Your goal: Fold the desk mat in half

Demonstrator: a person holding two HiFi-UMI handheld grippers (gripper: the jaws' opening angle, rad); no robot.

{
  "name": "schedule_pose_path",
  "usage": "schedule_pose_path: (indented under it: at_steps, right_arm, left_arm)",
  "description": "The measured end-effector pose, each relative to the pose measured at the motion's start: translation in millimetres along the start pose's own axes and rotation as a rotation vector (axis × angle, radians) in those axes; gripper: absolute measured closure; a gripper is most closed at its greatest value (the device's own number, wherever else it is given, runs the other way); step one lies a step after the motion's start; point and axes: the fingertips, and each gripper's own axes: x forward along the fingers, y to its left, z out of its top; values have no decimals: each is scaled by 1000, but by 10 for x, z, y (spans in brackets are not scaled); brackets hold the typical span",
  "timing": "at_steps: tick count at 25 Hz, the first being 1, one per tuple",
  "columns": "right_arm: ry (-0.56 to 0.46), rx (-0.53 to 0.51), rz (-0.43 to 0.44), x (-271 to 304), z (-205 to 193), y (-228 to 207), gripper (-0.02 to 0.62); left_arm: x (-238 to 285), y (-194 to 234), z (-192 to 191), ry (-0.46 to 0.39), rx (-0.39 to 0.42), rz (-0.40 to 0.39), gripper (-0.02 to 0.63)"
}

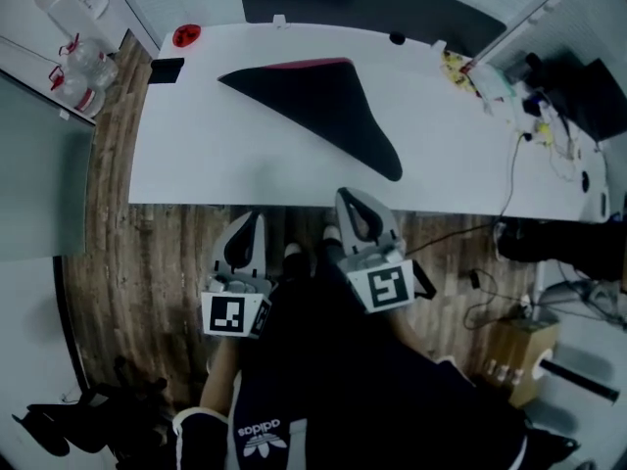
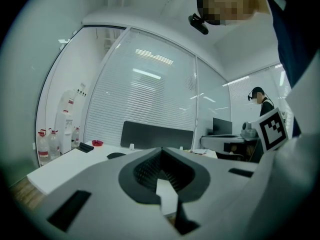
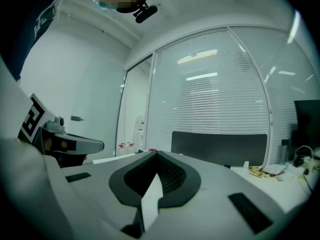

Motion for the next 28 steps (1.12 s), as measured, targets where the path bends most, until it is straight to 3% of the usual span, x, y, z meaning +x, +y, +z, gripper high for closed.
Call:
schedule_pose_path:
  at_steps: [9,17,28]
  right_arm:
    - [0,1,113,11,-71,-245,594]
    - [14,-30,220,-205,-195,-668,594]
    - [15,-50,355,-392,-376,-792,594]
  left_arm:
    - [241,-117,3,23,4,149,603]
    - [561,-731,-18,-32,-15,196,603]
    - [505,-979,-149,-60,-36,335,603]
